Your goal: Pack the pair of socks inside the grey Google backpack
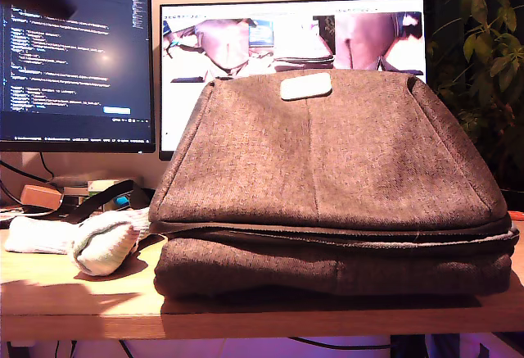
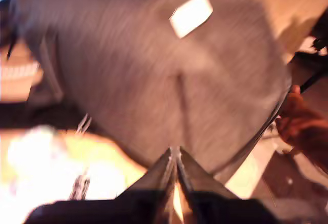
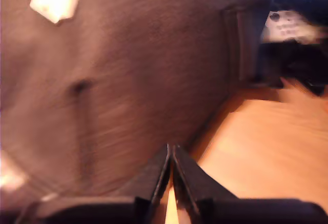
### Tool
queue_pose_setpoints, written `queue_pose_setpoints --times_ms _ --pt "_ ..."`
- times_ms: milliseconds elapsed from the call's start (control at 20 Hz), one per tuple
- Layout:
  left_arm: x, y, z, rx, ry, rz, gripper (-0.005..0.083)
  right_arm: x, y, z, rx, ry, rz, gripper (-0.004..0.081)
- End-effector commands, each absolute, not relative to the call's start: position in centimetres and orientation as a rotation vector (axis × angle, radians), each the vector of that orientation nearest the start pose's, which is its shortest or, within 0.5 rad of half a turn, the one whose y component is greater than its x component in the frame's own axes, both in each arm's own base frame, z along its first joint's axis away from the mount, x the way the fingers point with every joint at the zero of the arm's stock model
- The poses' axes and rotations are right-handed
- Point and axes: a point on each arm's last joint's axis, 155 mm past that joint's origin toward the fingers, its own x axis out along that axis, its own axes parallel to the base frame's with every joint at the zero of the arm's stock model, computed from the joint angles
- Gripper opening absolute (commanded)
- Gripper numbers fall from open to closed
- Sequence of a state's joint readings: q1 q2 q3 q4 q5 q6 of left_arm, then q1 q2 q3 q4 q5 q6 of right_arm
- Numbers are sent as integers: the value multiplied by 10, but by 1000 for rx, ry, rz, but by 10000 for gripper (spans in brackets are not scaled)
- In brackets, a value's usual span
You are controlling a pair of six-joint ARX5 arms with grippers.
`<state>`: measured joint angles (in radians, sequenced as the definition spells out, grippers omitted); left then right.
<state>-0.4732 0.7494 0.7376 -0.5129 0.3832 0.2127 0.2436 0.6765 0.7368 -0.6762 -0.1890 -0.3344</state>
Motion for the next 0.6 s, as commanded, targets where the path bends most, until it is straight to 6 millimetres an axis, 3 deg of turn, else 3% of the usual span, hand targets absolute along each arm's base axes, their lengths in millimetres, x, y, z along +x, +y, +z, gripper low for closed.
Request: queue_pose_setpoints --times_ms 0,50,150,250,450,550 --pt "215 -196 220 228 440 -922 -24 237 111 199 -343 554 599 -9" --pt "213 -199 220 231 434 -932 -24 235 117 197 -348 561 623 63" --pt "211 -201 220 233 435 -941 -24 239 127 195 -360 559 653 397" --pt "211 -201 220 233 436 -941 -24 245 141 196 -378 535 688 567" --pt "209 -200 217 233 453 -942 -24 254 168 197 -418 483 760 589" --pt "209 -199 215 234 459 -942 -24 262 179 201 -424 449 777 640"
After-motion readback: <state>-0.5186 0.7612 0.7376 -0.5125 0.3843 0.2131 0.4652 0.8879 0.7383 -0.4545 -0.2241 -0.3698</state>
